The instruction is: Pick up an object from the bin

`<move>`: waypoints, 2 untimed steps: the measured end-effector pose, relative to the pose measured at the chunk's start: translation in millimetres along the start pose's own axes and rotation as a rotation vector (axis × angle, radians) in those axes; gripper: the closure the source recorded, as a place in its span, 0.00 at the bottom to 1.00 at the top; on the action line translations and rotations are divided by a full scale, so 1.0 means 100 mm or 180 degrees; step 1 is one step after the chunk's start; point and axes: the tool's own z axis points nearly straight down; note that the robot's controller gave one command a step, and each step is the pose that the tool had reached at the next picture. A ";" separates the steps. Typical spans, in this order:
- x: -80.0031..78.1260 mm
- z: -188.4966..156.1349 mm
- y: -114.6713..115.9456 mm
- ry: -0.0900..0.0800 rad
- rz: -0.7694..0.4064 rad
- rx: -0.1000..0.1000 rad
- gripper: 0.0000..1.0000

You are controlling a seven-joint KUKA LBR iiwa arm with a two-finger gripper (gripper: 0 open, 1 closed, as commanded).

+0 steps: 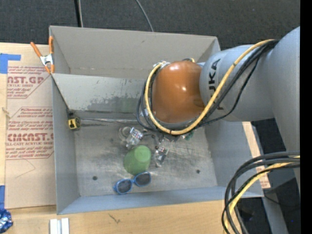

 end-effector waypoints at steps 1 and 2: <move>0.05 0.36 0.04 -0.0021 -0.2063 0.0012 0.00; 0.61 0.16 -0.04 0.0010 -0.2072 -0.0012 0.00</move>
Offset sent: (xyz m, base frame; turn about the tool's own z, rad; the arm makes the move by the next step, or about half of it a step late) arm -0.0082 -0.0058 -0.0402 -0.6501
